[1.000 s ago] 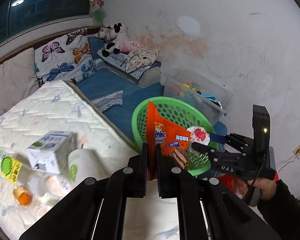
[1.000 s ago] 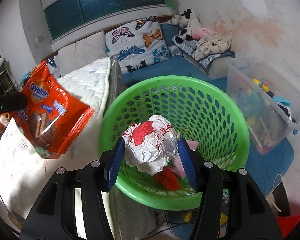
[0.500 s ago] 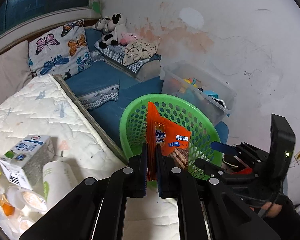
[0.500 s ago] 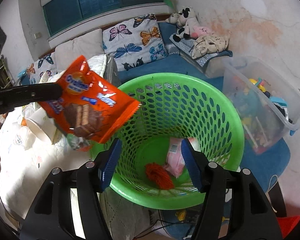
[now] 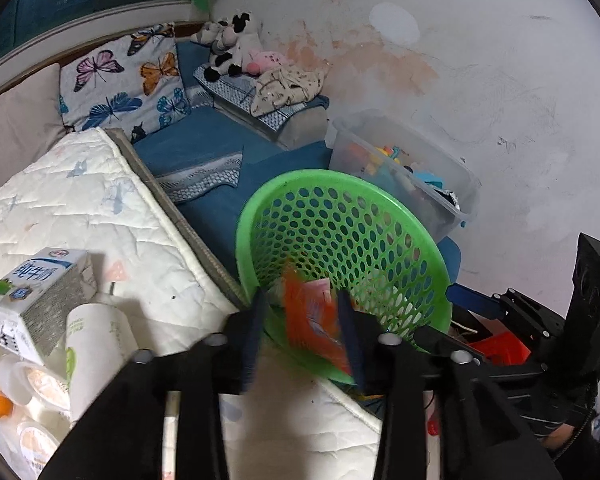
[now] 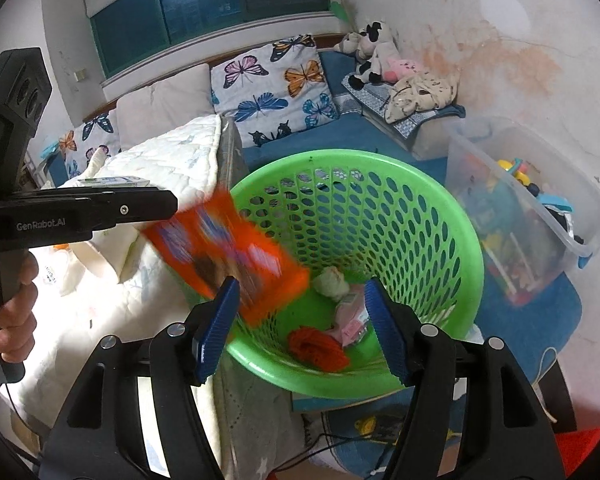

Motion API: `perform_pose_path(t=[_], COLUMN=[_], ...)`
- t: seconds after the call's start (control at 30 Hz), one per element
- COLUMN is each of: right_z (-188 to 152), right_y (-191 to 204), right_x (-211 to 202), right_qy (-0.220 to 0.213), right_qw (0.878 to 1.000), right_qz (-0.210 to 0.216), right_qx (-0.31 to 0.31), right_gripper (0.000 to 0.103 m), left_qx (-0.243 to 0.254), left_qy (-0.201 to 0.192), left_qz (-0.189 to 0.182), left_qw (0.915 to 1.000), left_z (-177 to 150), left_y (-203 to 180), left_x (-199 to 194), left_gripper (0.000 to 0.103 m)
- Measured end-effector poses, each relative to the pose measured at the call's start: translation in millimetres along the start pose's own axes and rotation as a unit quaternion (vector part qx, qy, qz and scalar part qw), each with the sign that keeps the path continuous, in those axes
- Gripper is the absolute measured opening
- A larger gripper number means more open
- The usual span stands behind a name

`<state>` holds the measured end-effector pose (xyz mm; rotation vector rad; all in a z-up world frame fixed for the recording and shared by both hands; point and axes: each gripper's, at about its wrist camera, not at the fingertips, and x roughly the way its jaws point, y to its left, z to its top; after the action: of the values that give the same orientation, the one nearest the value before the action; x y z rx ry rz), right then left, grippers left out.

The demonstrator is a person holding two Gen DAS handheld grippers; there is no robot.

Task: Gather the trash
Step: 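Drop the paper ball from the right tool while the left tool drops the Ovaltine packet into the basket, then move both tools back to the bed toward the paper cup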

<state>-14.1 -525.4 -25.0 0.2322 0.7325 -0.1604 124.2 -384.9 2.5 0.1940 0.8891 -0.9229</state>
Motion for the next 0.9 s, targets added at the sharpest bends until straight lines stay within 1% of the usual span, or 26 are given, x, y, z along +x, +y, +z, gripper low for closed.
perform_pose_path(t=[0.03, 0.1, 0.13, 0.23, 0.3, 0.33, 0.37, 0.4, 0.43, 0.47, 0.6, 0.67, 0.9], right_z=[0, -1, -1, 0, 0, 1, 2, 3, 3, 3, 7, 7, 11], right_y=[2, 7, 11, 19, 26, 30, 33, 39, 43, 45, 68, 80, 120], right_x=[-2, -4, -6, -10, -14, -16, -18, -20, -22, -23, -24, -24, -19], right_qy=[-0.001, -0.003, -0.005, -0.009, -0.012, -0.015, -0.017, -0.020, -0.022, -0.024, -0.028, -0.030, -0.033], right_qw=[1.000, 1.000, 1.000, 1.000, 1.000, 1.000, 1.000, 0.999, 0.999, 0.999, 0.998, 0.997, 0.993], right_qz=[0.001, 0.005, 0.006, 0.010, 0.014, 0.017, 0.019, 0.022, 0.024, 0.026, 0.043, 0.051, 0.077], right_qx=[-0.001, -0.002, -0.004, -0.008, -0.010, -0.013, -0.015, -0.019, -0.022, -0.025, -0.041, -0.050, -0.084], right_gripper=[0.065, 0.066, 0.066, 0.066, 0.066, 0.066, 0.066, 0.068, 0.071, 0.072, 0.072, 0.074, 0.078], left_qx=[0.000, -0.004, -0.006, -0.009, -0.015, -0.017, -0.017, -0.017, -0.018, -0.020, -0.035, -0.044, -0.069], left_qy=[-0.002, -0.005, -0.009, -0.017, -0.023, -0.029, -0.033, -0.037, -0.042, -0.044, -0.052, -0.056, -0.069], left_qz=[0.001, 0.004, 0.010, 0.019, 0.021, 0.026, 0.032, 0.038, 0.047, 0.052, 0.078, 0.089, 0.135], left_qw=[1.0000, 1.0000, 0.9999, 0.9996, 0.9994, 0.9991, 0.9988, 0.9984, 0.9979, 0.9975, 0.9950, 0.9934, 0.9861], left_z=[-1, -5, -7, -11, -14, -17, -20, -23, -28, -31, -45, -53, -76], left_y=[1, 5, 7, 13, 17, 20, 22, 25, 29, 31, 49, 59, 86], left_x=[-4, -11, -16, -28, -37, -44, -50, -55, -63, -67, -88, -99, -133], left_gripper=[0.039, 0.046, 0.052, 0.052, 0.057, 0.062, 0.066, 0.067, 0.070, 0.074, 0.075, 0.080, 0.088])
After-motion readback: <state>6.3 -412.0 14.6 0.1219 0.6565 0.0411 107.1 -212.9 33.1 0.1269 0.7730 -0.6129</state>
